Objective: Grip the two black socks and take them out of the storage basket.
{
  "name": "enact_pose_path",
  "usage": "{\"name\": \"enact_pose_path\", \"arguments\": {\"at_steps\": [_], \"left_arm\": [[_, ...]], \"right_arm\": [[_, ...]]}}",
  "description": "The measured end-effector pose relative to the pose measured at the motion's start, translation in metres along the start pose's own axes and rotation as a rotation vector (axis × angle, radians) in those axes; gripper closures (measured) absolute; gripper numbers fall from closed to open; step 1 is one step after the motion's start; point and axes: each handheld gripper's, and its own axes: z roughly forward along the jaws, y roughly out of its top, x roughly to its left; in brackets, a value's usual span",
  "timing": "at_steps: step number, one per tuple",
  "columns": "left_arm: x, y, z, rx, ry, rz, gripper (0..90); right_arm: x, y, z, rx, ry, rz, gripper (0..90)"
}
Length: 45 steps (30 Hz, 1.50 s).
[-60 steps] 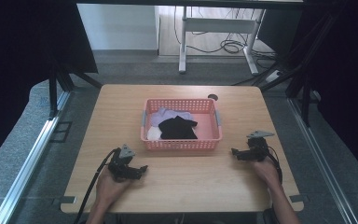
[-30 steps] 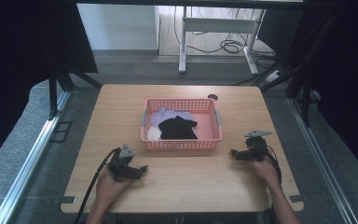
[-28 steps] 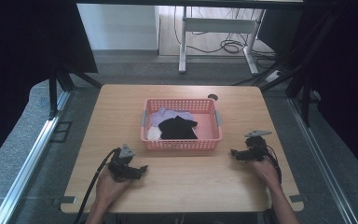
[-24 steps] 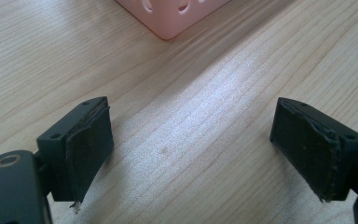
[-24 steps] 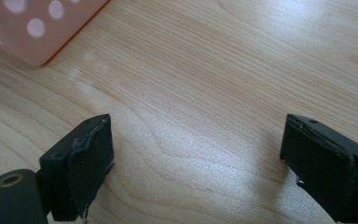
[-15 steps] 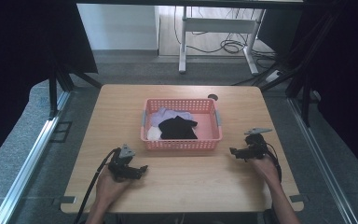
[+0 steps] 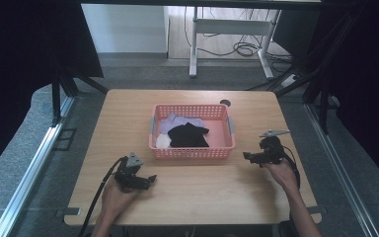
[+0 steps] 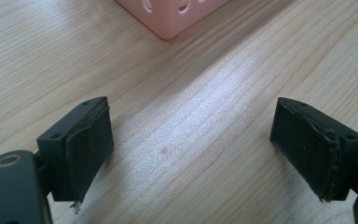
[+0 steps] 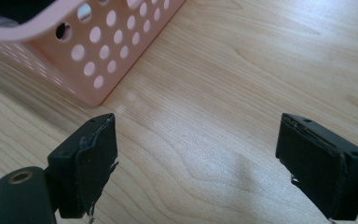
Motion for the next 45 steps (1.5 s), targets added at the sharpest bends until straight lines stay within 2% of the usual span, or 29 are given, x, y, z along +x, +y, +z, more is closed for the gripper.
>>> {"name": "enact_pose_path", "arguments": {"at_steps": [9, 12, 25, 34, 40, 45], "left_arm": [[0.0, 0.0, 0.0, 0.001, 0.0, 0.0, 12.8], [0.0, 0.0, 0.0, 0.001, 0.0, 0.0, 12.8], [0.0, 0.0, 0.0, 0.001, 0.0, 0.0, 12.8], [0.001, 0.0, 0.0, 0.005, 0.0, 0.009, 12.8], [0.001, 0.0, 0.0, 0.005, 0.0, 0.008, 12.8], [0.001, 0.0, 0.0, 0.004, 0.001, 0.008, 12.8]], "right_arm": [[-0.001, 0.016, -0.011, 0.007, -0.004, -0.02, 13.5], [0.0, 0.027, -0.016, -0.004, 0.018, -0.015, 13.5], [-0.002, 0.057, -0.026, -0.011, 0.041, -0.013, 13.6], [0.014, 0.091, -0.03, -0.021, 0.066, -0.044, 13.6], [0.026, 0.107, -0.023, -0.015, 0.095, -0.064, 13.6], [0.039, 0.124, -0.011, 0.008, 0.122, -0.113, 13.7]]}}
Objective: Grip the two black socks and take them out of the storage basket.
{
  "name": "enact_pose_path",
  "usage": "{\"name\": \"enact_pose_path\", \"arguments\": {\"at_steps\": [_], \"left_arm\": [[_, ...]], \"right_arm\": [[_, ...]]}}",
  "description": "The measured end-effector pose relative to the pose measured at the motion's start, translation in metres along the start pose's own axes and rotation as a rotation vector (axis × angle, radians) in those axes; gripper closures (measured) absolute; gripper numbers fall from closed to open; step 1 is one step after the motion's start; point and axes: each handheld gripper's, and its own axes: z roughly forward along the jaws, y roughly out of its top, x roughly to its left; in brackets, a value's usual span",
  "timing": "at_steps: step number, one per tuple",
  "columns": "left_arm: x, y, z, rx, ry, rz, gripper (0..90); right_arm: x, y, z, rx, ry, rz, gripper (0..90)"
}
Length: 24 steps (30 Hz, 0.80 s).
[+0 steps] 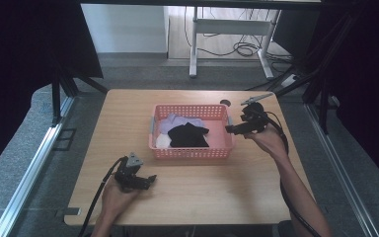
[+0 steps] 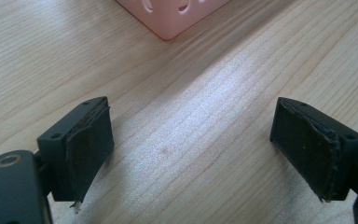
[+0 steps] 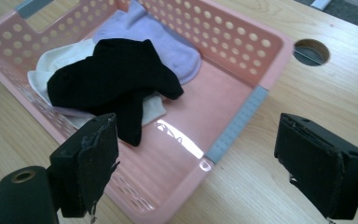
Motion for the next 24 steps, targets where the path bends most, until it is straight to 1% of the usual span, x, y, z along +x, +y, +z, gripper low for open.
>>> {"name": "enact_pose_path", "arguments": {"at_steps": [2, 3, 5, 8, 9, 10, 11, 12, 17, 18, 21, 22, 23, 24], "left_arm": [[0.0, 0.0, 0.0, 0.0, 0.0, 0.0, 12.8], [0.0, 0.0, 0.0, 0.0, 0.0, 0.0, 12.8], [0.0, 0.0, 0.0, 0.0, 0.0, 0.0, 12.8], [0.0, 0.0, 0.0, 0.0, 0.0, 0.0, 12.8], [0.0, 0.0, 0.0, 0.0, 0.0, 0.0, 12.8], [0.0, 0.0, 0.0, 0.0, 0.0, 0.0, 12.8], [0.0, 0.0, 0.0, 0.0, 0.0, 0.0, 12.8], [0.0, 0.0, 0.0, 0.0, 0.0, 0.0, 12.8], [0.0, 0.0, 0.0, 0.0, 0.0, 0.0, 12.8], [0.0, 0.0, 0.0, 0.0, 0.0, 0.0, 12.8], [0.0, 0.0, 0.0, 0.0, 0.0, 0.0, 12.8], [0.0, 0.0, 0.0, 0.0, 0.0, 0.0, 12.8], [0.0, 0.0, 0.0, 0.0, 0.0, -0.001, 12.8], [0.0, 0.0, 0.0, 0.0, 0.0, -0.001, 12.8]], "right_arm": [[0.001, 0.002, 0.003, 0.002, 0.004, -0.006, 13.7], [0.004, 0.006, 0.008, 0.01, 0.017, -0.012, 13.9], [0.007, 0.009, 0.014, 0.021, 0.023, -0.025, 15.0], [0.012, 0.014, 0.022, 0.039, 0.021, -0.048, 20.1], [0.012, 0.014, 0.022, 0.039, 0.021, -0.048, 20.1], [0.015, 0.017, 0.028, 0.048, 0.027, -0.059, 22.7], [0.015, 0.017, 0.028, 0.048, 0.027, -0.059, 22.7], [0.017, 0.019, 0.034, 0.057, 0.038, -0.067, 27.1], [0.026, 0.025, 0.05, 0.077, 0.058, -0.096, 33.1], [0.028, 0.026, 0.052, 0.077, 0.059, -0.1, 35.6], [0.032, 0.029, 0.061, 0.084, 0.081, -0.101, 41.5], [0.032, 0.029, 0.061, 0.084, 0.081, -0.101, 41.5], [0.034, 0.032, 0.067, 0.088, 0.097, -0.104, 45.2], [0.035, 0.034, 0.07, 0.088, 0.101, -0.105, 47.2]]}}
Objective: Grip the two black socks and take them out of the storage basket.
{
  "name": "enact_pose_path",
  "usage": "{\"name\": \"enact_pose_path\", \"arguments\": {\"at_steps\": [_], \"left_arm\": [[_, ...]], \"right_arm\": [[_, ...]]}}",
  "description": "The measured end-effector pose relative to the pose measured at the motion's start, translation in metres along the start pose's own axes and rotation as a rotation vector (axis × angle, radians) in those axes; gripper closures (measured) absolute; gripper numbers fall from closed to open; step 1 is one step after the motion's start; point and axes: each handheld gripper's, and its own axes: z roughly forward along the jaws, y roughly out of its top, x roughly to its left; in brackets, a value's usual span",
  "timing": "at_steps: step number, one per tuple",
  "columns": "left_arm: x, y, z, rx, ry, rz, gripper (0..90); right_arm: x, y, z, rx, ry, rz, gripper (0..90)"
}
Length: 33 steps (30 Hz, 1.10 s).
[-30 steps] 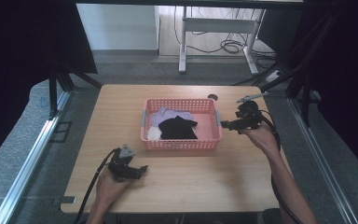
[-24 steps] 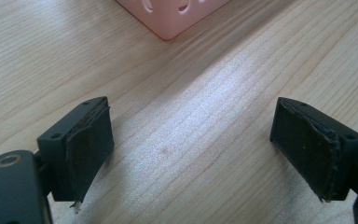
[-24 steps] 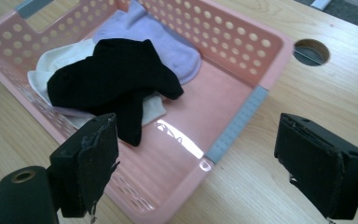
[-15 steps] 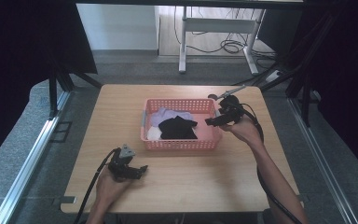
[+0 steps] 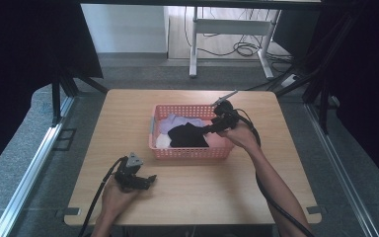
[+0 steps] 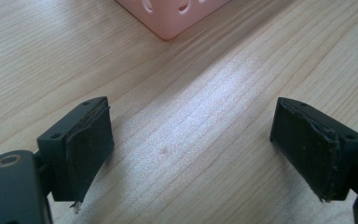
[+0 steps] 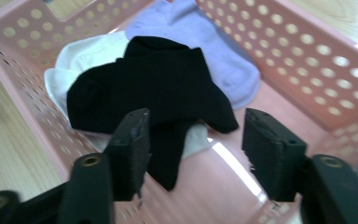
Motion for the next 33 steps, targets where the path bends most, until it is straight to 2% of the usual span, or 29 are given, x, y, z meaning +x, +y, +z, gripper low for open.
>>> {"name": "enact_pose_path", "arguments": {"at_steps": [6, 13, 17, 18, 19, 21, 23, 25, 28, 33], "left_arm": [[0.0, 0.0, 0.0, 0.0, 0.0, 0.002, 12.8], [0.0, 0.0, 0.0, 0.001, 0.001, 0.002, 12.8], [0.0, 0.0, 0.0, 0.002, 0.001, 0.002, 12.8], [0.0, 0.0, 0.0, 0.002, 0.001, 0.002, 12.8], [0.0, 0.0, 0.0, 0.0, 0.0, 0.001, 12.8], [0.0, 0.0, 0.0, 0.0, 0.001, 0.001, 12.8], [0.0, 0.0, 0.0, 0.002, 0.002, 0.002, 12.8], [0.0, 0.0, 0.0, 0.002, 0.0, -0.003, 12.8], [0.0, 0.0, 0.0, 0.002, 0.001, -0.003, 12.8], [0.0, 0.0, 0.0, 0.0, 0.0, -0.005, 12.8]], "right_arm": [[0.005, 0.008, 0.019, 0.015, 0.021, -0.01, 52.9], [0.008, 0.017, 0.044, 0.059, 0.008, -0.041, 51.3], [0.01, 0.02, 0.055, 0.066, 0.016, -0.04, 50.7], [0.01, 0.021, 0.059, 0.075, 0.017, -0.046, 50.7], [0.012, 0.023, 0.067, 0.107, 0.003, -0.059, 51.1], [0.012, 0.023, 0.07, 0.117, -0.005, -0.066, 51.6], [0.012, 0.024, 0.08, 0.144, -0.012, -0.065, 59.6], [0.012, 0.024, 0.083, 0.165, -0.021, -0.085, 66.7], [0.013, 0.023, 0.082, 0.159, -0.028, -0.097, 81.8], [0.015, 0.027, 0.074, 0.153, -0.03, -0.089, 89.3]]}}
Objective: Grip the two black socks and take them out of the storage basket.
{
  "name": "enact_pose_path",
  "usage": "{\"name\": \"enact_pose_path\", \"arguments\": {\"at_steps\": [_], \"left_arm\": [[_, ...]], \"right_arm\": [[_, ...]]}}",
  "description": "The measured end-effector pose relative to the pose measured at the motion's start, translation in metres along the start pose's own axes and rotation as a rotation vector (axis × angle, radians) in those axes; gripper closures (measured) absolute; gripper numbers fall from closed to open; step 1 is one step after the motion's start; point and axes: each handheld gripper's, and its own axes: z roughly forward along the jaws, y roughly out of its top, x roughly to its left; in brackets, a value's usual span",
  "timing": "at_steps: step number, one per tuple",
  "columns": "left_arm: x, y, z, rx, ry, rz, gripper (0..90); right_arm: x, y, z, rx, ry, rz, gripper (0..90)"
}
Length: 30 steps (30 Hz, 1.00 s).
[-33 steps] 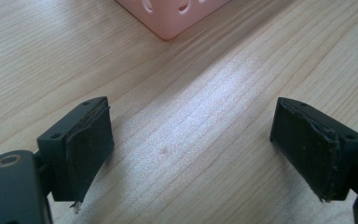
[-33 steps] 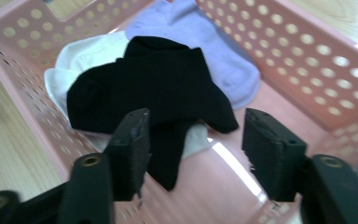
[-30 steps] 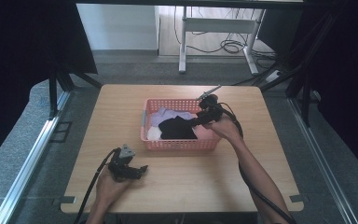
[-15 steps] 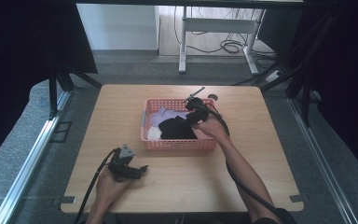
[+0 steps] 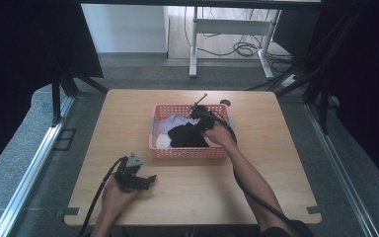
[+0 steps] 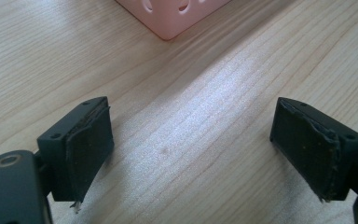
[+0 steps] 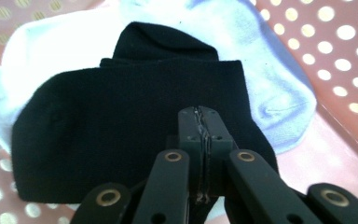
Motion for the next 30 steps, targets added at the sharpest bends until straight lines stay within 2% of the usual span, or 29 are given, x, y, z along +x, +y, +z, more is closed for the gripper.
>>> {"name": "enact_pose_path", "arguments": {"at_steps": [11, 19, 30], "left_arm": [[0.0, 0.0, 0.0, 0.002, 0.001, 0.002, 12.8], [0.0, 0.0, 0.0, 0.001, 0.001, 0.002, 12.8], [0.0, 0.0, 0.0, -0.003, 0.002, 0.005, 12.8]], "right_arm": [[0.004, 0.007, -0.021, -0.064, -0.001, -0.003, 90.0], [0.005, 0.015, -0.053, -0.142, 0.008, 0.005, 90.0], [0.005, 0.021, -0.091, -0.21, 0.002, -0.002, 90.0]]}}
